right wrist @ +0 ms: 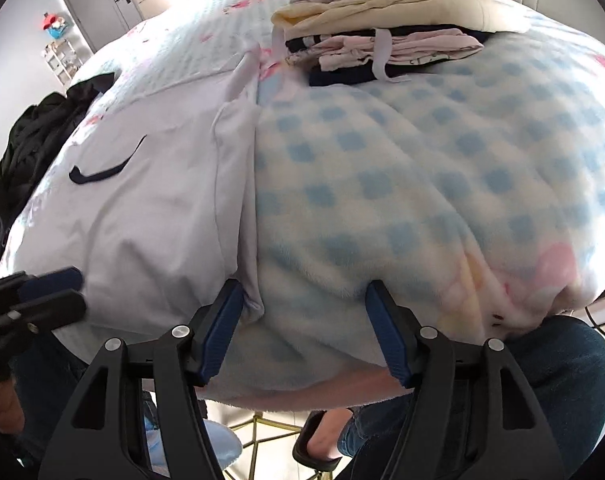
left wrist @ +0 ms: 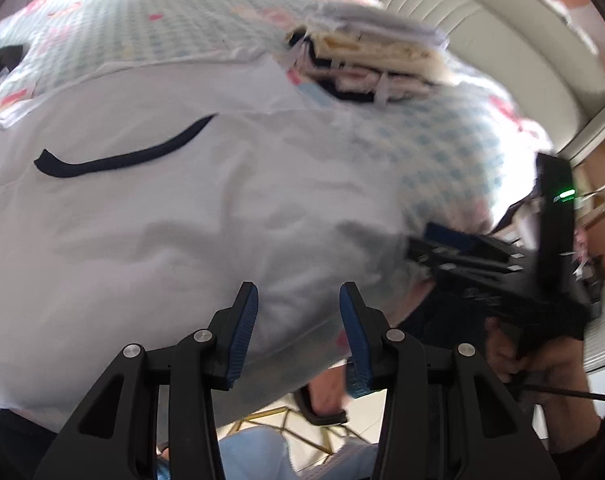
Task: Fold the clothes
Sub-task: 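Press the folded shirt flat with both open grippers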
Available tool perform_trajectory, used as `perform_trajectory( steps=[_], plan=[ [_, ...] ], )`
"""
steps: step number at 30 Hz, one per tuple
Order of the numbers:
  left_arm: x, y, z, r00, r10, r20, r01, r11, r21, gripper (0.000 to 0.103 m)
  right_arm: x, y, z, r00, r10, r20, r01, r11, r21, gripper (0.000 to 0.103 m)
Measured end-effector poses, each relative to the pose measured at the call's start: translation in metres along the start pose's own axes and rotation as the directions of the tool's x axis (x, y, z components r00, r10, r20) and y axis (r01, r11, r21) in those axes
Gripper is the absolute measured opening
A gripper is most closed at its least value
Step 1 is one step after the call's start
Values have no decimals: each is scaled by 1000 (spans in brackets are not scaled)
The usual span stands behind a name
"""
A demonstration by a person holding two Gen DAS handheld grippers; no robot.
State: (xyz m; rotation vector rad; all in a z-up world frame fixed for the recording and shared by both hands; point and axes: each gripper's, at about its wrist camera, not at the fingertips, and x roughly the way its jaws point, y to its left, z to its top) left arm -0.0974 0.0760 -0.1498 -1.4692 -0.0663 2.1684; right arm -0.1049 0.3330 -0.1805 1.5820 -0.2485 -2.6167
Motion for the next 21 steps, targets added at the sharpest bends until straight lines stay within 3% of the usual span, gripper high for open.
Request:
perform_trajectory(
  steps=[4, 6, 10, 14, 17, 19, 21],
  plan=[
    [15, -5, 0, 998, 50, -40, -49, 999, 22, 45, 0, 5, -1, 1000, 14, 7, -14, 999, -37, 66],
    [19, -4, -1, 997, 51, -50, -50, 999, 15, 45, 14, 14, -3, 999, -10, -46, 4, 991, -136, 66],
    [21, -1, 1, 997, 44, -56, -44, 999, 3, 45, 22, 13, -6, 997, -33, -63, 21, 983, -180, 66],
    [20, 3, 1, 998, 29, -61, -30, 1000, -4, 45, 23, 16, -10, 992, -110, -69, 91, 969, -229, 69],
    [21, 5, 3, 998, 16, -60, -17, 1000, -15, 45, 23, 10, -16, 971, -213, -107, 182, 951, -248, 70],
    [18, 6, 2, 999, 4, -46, -5, 1000, -17, 45, 14, -2, -17, 978, -170, -121, 148, 974, -172, 65],
    [10, 8, 0, 1000, -17, -23, 16, 999, -28, 45, -8, -8, -13, 994, -92, -67, 84, 991, -106, 64]
  ],
)
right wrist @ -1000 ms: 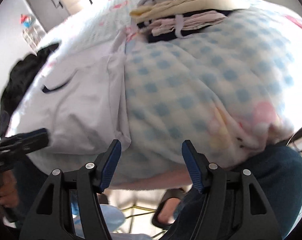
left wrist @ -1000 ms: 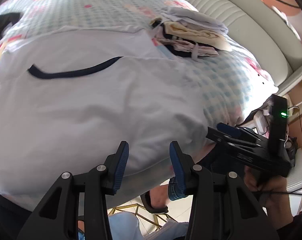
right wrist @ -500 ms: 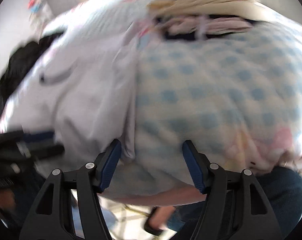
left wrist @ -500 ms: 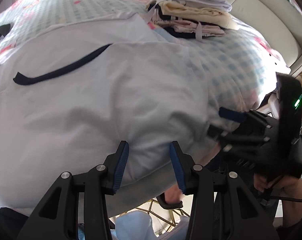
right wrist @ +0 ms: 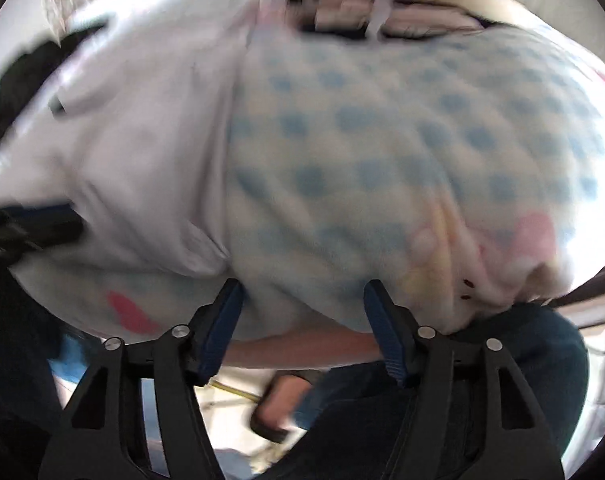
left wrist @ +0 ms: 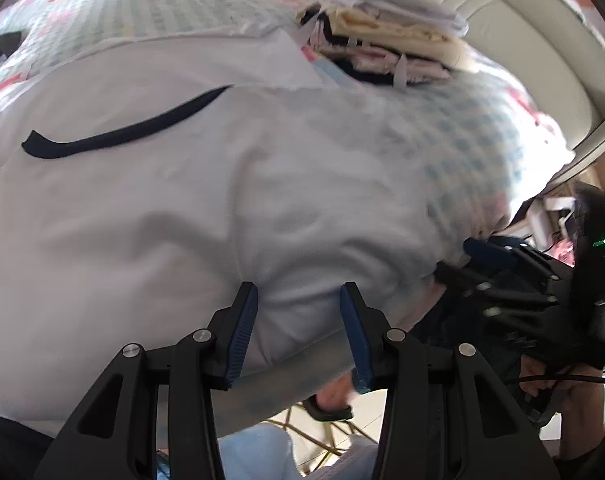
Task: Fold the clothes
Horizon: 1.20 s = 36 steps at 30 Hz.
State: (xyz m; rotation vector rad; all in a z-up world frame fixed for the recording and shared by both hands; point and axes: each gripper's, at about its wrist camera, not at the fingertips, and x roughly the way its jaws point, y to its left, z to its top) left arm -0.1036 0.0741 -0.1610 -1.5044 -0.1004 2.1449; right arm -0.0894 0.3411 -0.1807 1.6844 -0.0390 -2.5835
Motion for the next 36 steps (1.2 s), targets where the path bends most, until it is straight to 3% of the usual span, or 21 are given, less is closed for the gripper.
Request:
perform_trajectory(
  steps=[2, 6, 10, 11, 12, 14, 17, 20, 22, 25, 26, 28, 30, 31, 34, 36],
  plan=[
    [-14, 3, -3, 999, -23, 44, 24, 1000, -18, 45, -24, -1, 5, 997, 36, 75, -38, 999, 24, 64],
    [-46, 18, -14, 990, -18, 138, 28, 997, -72, 45, -37, 23, 24, 979, 155, 135, -155, 988, -11, 65],
    [-67, 64, -30, 986, 51, 158, -20, 980, -196, 42, -12, 58, 21, 994, 88, 69, -81, 992, -98, 62],
    [-71, 77, -35, 985, 70, 157, -32, 973, -229, 34, 0, 60, 25, 998, 49, 49, -43, 993, -108, 62],
    [-75, 89, -39, 984, 88, 155, -45, 964, -261, 33, 11, 61, 27, 999, 17, 31, -13, 994, -113, 63],
    [-90, 109, -47, 973, 155, 168, -95, 942, -321, 34, 10, 44, 25, 999, 35, 24, -35, 999, -33, 66],
    [-118, 132, -63, 959, 160, 232, -55, 914, -402, 37, 2, 37, 23, 999, 23, 40, -23, 1000, -15, 70],
    [-120, 151, -73, 951, 253, 178, -150, 880, -450, 38, -14, 31, 22, 993, 79, 94, -83, 996, 39, 69],
    [-120, 164, -80, 939, 315, 137, -216, 852, -478, 38, -11, 29, 24, 994, 77, 82, -81, 995, 55, 70],
    [-132, 179, -87, 945, 253, 209, -97, 824, -558, 37, 14, 36, 27, 1000, -6, -2, 6, 1000, 22, 72],
    [-137, 179, -89, 941, 237, 241, -62, 821, -568, 38, 15, 33, 27, 1000, 7, -19, -7, 1000, 30, 72],
    [-147, 177, -91, 929, 208, 305, 8, 814, -581, 40, 6, 27, 27, 1000, 25, -7, -25, 997, 69, 72],
    [-145, 172, -90, 937, 145, 317, 65, 821, -567, 42, -2, 26, 26, 1000, -7, 14, 6, 997, 77, 72],
    [-140, 168, -91, 944, 117, 307, 81, 823, -562, 42, -4, 25, 25, 999, -29, 23, 27, 996, 82, 72],
    [-122, 160, -96, 958, 126, 257, 38, 834, -550, 42, -5, 22, 17, 998, -57, 16, 55, 993, 105, 72],
    [-117, 165, -103, 952, 161, 261, 24, 810, -586, 42, 8, 23, 17, 992, -121, -24, 122, 990, 69, 72]
  ],
)
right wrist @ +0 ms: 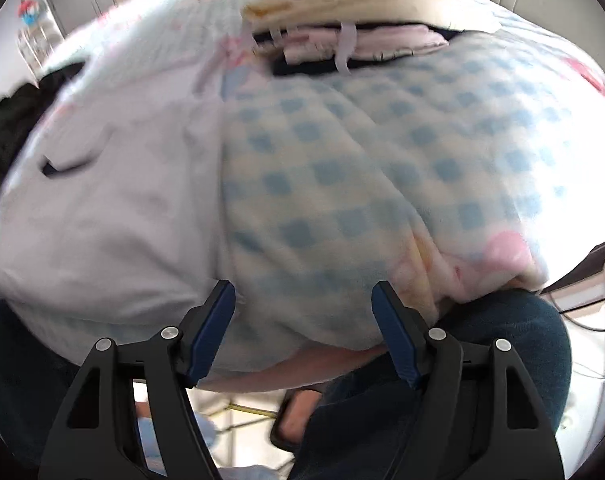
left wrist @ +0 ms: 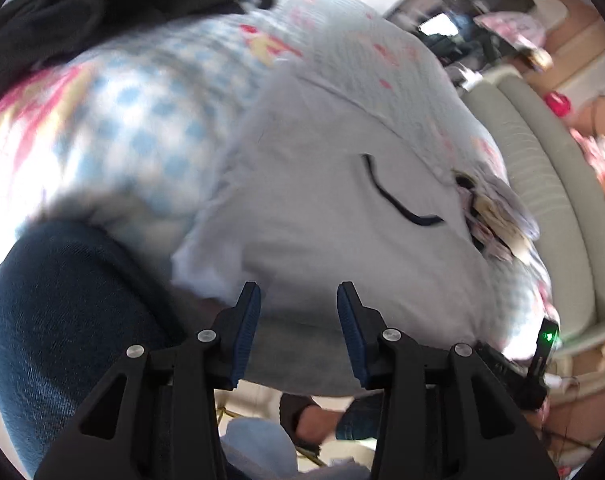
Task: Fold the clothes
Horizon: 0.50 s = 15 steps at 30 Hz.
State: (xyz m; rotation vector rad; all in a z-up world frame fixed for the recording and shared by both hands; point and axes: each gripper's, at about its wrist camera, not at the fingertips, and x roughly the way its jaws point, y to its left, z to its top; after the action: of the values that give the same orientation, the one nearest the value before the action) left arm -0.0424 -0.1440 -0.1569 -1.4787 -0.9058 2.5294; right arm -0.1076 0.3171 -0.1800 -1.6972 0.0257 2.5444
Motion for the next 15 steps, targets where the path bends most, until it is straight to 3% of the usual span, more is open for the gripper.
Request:
perform_trajectory(
  steps=[2, 3, 4, 6, 8, 11, 12, 14, 15],
  plan=[
    [0, 15, -1, 999, -37, 8, 37, 993, -112, 42, 7, 4, 0, 997, -68, -30, 67, 997, -32, 70],
    [-1, 21, 0, 997, -82, 4, 82, 985, -155, 42, 0, 4, 2, 999, -50, -14, 50, 999, -15, 70],
    [1, 21, 0, 993, -121, -7, 119, 979, -168, 44, -7, 4, 3, 1000, -26, 2, 26, 1000, 3, 70],
    [7, 19, -3, 981, -192, -38, 182, 967, -177, 50, -23, 4, 3, 992, 122, 37, -124, 991, 46, 70],
    [16, 14, -8, 969, -235, -72, 219, 959, -179, 52, -26, 9, 0, 938, 345, 7, -345, 934, 94, 72],
    [26, 14, -15, 965, -249, -82, 228, 952, -205, 53, -9, 27, -10, 809, 583, -74, -568, 808, 155, 72],
    [27, 17, -17, 967, -243, -71, 222, 949, -222, 53, -4, 34, -15, 802, 590, -93, -573, 804, 162, 72],
    [29, 26, -12, 968, -247, -36, 227, 930, -288, 53, 13, 45, -19, 819, 561, -126, -542, 826, 157, 72],
    [31, 28, -10, 965, -263, -21, 243, 916, -319, 53, 15, 45, -19, 817, 565, -118, -541, 821, 181, 72]
  ],
)
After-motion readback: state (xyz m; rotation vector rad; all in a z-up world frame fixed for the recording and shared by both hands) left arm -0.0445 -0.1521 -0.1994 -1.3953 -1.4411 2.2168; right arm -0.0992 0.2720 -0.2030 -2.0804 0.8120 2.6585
